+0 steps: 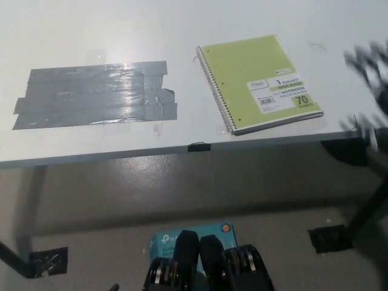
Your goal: The robot uses its right hand to align two notebooks stacked together until they are fully overlapped
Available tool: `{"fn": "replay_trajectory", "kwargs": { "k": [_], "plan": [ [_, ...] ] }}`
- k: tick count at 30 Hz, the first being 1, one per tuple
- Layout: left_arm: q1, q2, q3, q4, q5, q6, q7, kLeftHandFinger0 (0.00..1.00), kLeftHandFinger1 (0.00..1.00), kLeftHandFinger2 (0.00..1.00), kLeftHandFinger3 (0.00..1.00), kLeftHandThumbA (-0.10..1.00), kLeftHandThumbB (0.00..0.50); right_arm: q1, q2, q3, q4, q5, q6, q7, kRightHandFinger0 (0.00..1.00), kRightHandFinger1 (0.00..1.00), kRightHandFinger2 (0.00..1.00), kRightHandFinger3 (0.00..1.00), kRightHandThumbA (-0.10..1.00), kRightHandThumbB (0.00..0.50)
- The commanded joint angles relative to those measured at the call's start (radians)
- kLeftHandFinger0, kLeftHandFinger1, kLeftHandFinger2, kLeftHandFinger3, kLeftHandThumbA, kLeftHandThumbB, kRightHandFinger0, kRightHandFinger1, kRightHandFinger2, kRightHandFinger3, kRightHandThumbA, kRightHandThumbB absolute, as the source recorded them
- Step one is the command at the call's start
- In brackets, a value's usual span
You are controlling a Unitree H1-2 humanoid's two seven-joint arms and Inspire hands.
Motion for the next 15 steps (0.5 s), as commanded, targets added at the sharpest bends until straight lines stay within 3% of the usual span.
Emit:
{"fn": "replay_trajectory", "kwargs": {
  "k": [1, 3, 5, 10, 12, 14, 15],
  "plan": [
    [0.006, 0.013, 0.04, -0.044, -0.006, -0.087, 0.02, 0.73, 0.69, 0.68, 1.0, 1.0, 0.5, 0.434, 0.087, -0.251, -0.249, 0.05, 0.08, -0.181, 1.0, 1.0, 1.0, 1.0, 0.61, 0.144],
    [0.007, 0.018, 0.042, -0.052, -0.001, -0.081, 0.022, 0.73, 0.69, 0.69, 1.0, 1.0, 0.5, 0.467, 0.099, -0.213, -0.183, 0.039, 0.035, -0.204, 1.0, 1.0, 1.0, 1.0, 0.6, 0.12],
    [-0.008, 0.023, 0.043, -0.049, 0.006, -0.079, 0.025, 0.71, 0.66, 0.68, 1.0, 1.0, 0.5, 0.484, 0.118, -0.181, -0.125, -0.013, 0.021, -0.218, 1.0, 1.0, 1.0, 1.0, 0.64, 0.131],
    [-0.036, 0.013, 0.057, -0.044, -0.006, -0.079, 0.02, 0.71, 0.71, 0.65, 1.0, 1.0, 0.5, 0.493, 0.146, -0.134, 0.081, -0.043, -0.056, -0.376, 1.0, 1.0, 1.0, 1.0, 0.53, 0.158],
    [-0.043, 0.026, 0.05, -0.038, 0.004, -0.095, 0.011, 0.71, 0.71, 0.68, 1.0, 1.0, 0.5, 0.494, 0.151, -0.111, 0.18, -0.067, -0.07, -0.443, 1.0, 1.0, 1.0, 1.0, 0.55, 0.158],
    [-0.058, 0.02, 0.061, -0.031, 0.001, -0.096, 0.021, 0.71, 0.69, 0.7, 1.0, 1.0, 0.5, 0.467, 0.162, -0.106, 0.276, -0.03, -0.034, -0.391, 1.0, 1.0, 1.0, 1.0, 0.57, 0.153],
    [-0.064, 0.029, 0.063, -0.043, 0.009, -0.073, 0.023, 0.66, 0.67, 0.68, 1.0, 1.0, 0.5, 0.45, 0.159, -0.119, 0.312, 0.101, -0.008, -0.24, 1.0, 1.0, 1.0, 1.0, 0.48, 0.132]
  ]
}}
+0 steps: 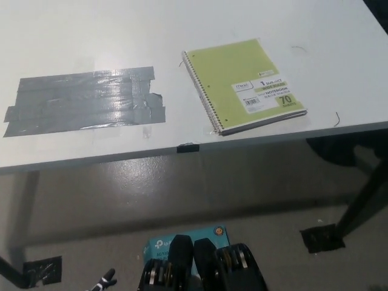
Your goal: The robot uses its right hand to align two notebooks stacked together until they are fully overlapped
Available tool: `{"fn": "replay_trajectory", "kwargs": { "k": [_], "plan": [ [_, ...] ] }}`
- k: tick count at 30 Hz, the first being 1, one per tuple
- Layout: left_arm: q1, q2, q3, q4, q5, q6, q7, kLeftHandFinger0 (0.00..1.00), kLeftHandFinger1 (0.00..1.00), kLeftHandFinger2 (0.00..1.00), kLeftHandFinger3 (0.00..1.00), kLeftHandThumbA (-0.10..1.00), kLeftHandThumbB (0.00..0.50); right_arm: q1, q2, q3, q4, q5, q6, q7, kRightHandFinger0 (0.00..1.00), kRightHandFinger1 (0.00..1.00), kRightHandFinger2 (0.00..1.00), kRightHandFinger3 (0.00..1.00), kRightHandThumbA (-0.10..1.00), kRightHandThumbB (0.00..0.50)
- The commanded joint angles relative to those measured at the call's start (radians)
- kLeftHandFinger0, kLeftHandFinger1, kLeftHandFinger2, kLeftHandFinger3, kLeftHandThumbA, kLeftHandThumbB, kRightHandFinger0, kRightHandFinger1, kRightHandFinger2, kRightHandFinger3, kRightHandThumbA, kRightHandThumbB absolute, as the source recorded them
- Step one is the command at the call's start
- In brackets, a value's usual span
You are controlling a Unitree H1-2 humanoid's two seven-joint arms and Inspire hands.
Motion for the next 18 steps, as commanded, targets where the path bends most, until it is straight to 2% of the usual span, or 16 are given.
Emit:
{"fn": "replay_trajectory", "kwargs": {
  "k": [1, 2, 3, 4, 5, 6, 7, 8, 9, 10, 13, 14, 16, 18],
  "plan": [
    [-0.027, 0.034, 0.023, -0.043, 0.018, -0.034, 0.018, 0.66, 0.68, 0.69, 1.0, 1.0, 0.489, -0.059, -0.009, -0.014, 0.136, 0.167, 0.007, 0.005, 1.0, 1.0, 1.0, 1.0, 0.46, 0.142],
    [-0.028, 0.039, 0.017, -0.05, 0.031, -0.027, 0.017, 0.67, 0.68, 0.69, 1.0, 1.0, 0.492, -0.064, -0.019, -0.024, 0.14, 0.222, 0.013, 0.05, 1.0, 1.0, 1.0, 1.0, 0.44, 0.141],
    [-0.034, 0.043, 0.009, -0.049, 0.048, -0.021, 0.023, 0.57, 0.64, 0.68, 1.0, 1.0, 0.446, -0.072, -0.03, -0.043, 0.144, 0.308, 0.031, 0.115, 1.0, 1.0, 1.0, 1.0, 0.39, 0.149],
    [-0.041, 0.049, 0.0, -0.048, 0.061, -0.016, 0.023, 0.56, 0.64, 0.68, 1.0, 1.0, 0.392, -0.083, -0.037, -0.046, 0.146, 0.329, 0.046, 0.14, 1.0, 1.0, 1.0, 1.0, 0.39, 0.163],
    [-0.053, 0.07, -0.028, -0.05, 0.085, 0.017, 0.004, 0.6, 0.67, 0.73, 1.0, 1.0, 0.324, -0.095, -0.057, -0.046, 0.152, 0.376, 0.084, 0.22, 1.0, 0.98, 1.0, 1.0, 0.38, 0.154],
    [-0.076, 0.102, -0.071, -0.049, 0.115, 0.075, -0.034, 0.66, 0.7, 0.79, 1.0, 1.0, 0.27, -0.116, -0.1, -0.015, 0.157, 0.382, 0.156, 0.351, 1.0, 0.97, 1.0, 1.0, 0.49, 0.157],
    [-0.094, 0.13, -0.105, -0.05, 0.134, 0.116, -0.067, 0.69, 0.71, 0.81, 1.0, 1.0, 0.24, -0.14, -0.127, 0.017, 0.151, 0.378, 0.255, 0.477, 1.0, 1.0, 1.0, 1.0, 0.56, 0.15],
    [-0.097, 0.133, -0.107, -0.05, 0.133, 0.119, -0.068, 0.69, 0.71, 0.81, 1.0, 1.0, 0.239, -0.145, -0.129, 0.02, 0.15, 0.378, 0.265, 0.486, 1.0, 1.0, 1.0, 1.0, 0.57, 0.15],
    [-0.109, 0.14, -0.11, -0.045, 0.132, 0.134, -0.084, 0.72, 0.74, 0.8, 1.0, 1.0, 0.203, -0.174, -0.15, 0.057, 0.151, 0.354, 0.315, 0.565, 1.0, 1.0, 1.0, 1.0, 0.58, 0.151],
    [-0.115, 0.15, -0.123, -0.049, 0.135, 0.134, -0.091, 0.73, 0.73, 0.78, 1.0, 1.0, 0.161, -0.199, -0.166, 0.09, 0.16, 0.324, 0.353, 0.628, 1.0, 1.0, 1.0, 1.0, 0.59, 0.177],
    [-0.117, 0.164, -0.127, -0.059, 0.126, 0.134, -0.102, 0.73, 0.76, 0.81, 1.0, 1.0, 0.139, -0.223, -0.175, 0.116, 0.176, 0.318, 0.36, 0.651, 1.0, 1.0, 1.0, 1.0, 0.6, 0.176],
    [-0.121, 0.161, -0.118, -0.047, 0.116, 0.134, -0.098, 0.72, 0.77, 0.81, 1.0, 1.0, 0.118, -0.225, -0.166, 0.106, 0.179, 0.333, 0.348, 0.623, 1.0, 1.0, 1.0, 1.0, 0.64, 0.152],
    [-0.125, 0.162, -0.114, -0.038, 0.115, 0.134, -0.093, 0.71, 0.78, 0.84, 1.0, 1.0, 0.124, -0.23, -0.158, 0.103, 0.179, 0.342, 0.333, 0.595, 1.0, 1.0, 1.0, 1.0, 0.65, 0.149],
    [-0.124, 0.165, -0.107, -0.032, 0.11, 0.134, -0.089, 0.7, 0.77, 0.82, 1.0, 1.0, 0.116, -0.237, -0.157, 0.112, 0.171, 0.353, 0.348, 0.603, 1.0, 1.0, 1.0, 1.0, 0.67, 0.142]
  ]
}}
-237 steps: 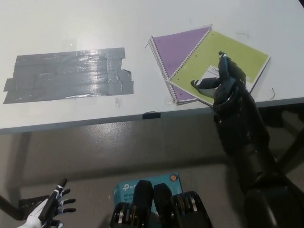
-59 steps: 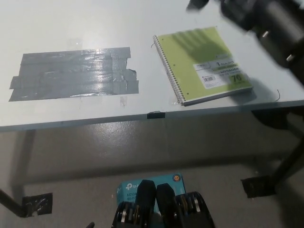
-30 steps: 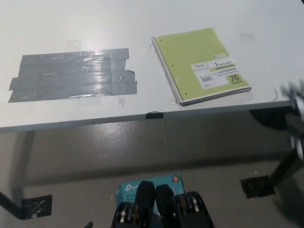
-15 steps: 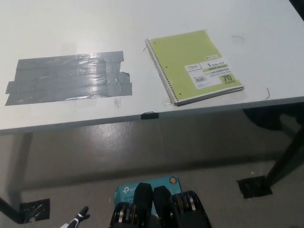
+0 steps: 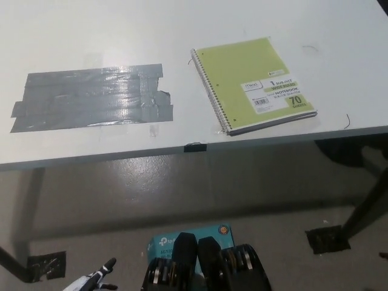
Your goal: The robot uses its right hand to align two notebooks stacked together until they are fully overlapped
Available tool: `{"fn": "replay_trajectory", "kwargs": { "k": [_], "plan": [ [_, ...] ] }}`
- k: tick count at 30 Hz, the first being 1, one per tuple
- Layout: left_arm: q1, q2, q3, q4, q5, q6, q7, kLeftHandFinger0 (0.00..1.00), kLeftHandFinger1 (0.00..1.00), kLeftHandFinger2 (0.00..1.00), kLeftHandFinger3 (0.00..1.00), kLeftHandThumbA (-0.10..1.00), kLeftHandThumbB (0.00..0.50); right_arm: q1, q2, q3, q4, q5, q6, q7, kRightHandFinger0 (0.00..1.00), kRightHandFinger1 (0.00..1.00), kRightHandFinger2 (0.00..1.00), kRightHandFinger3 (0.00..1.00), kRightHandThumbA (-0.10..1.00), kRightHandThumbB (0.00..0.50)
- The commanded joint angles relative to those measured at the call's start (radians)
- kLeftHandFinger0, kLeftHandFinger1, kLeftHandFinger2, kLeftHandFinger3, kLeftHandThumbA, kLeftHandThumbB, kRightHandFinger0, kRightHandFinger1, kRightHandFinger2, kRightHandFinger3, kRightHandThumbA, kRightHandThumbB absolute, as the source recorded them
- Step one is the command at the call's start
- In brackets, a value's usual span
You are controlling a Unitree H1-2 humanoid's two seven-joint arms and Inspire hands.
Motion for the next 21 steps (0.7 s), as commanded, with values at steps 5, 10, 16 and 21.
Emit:
{"fn": "replay_trajectory", "kwargs": {
  "k": [5, 10, 16, 21],
  "plan": [
    [-0.037, 0.087, -0.02, -0.034, 0.047, 0.074, -0.052, 0.68, 0.75, 0.8, 1.0, 1.0, 0.129, -0.072, -0.097, 0.07, -0.01, 0.166, 0.209, 0.306, 1.0, 1.0, 1.0, 1.0, 0.64, 0.139],
    [-0.009, 0.056, 0.019, -0.077, 0.06, 0.057, 0.029, 0.64, 0.67, 0.76, 1.0, 0.71, 0.153, -0.037, -0.064, -0.002, -0.04, 0.268, 0.096, 0.154, 1.0, 0.98, 1.0, 1.0, 0.5, 0.128],
    [0.015, -0.028, 0.113, -0.19, 0.102, -0.223, 0.2, 0.51, 0.54, 0.67, 0.89, 0.28, 0.172, -0.04, 0.068, -0.22, -0.255, 0.445, 0.007, -0.038, 0.83, 0.84, 0.92, 1.0, 0.41, 0.113],
    [0.036, -0.063, 0.166, -0.259, 0.031, -0.174, 0.155, 0.52, 0.58, 0.67, 0.87, 0.27, 0.137, -0.05, 0.083, -0.274, -0.344, 0.479, 0.039, -0.027, 0.77, 0.77, 0.87, 1.0, 0.44, 0.098]
  ]
}}
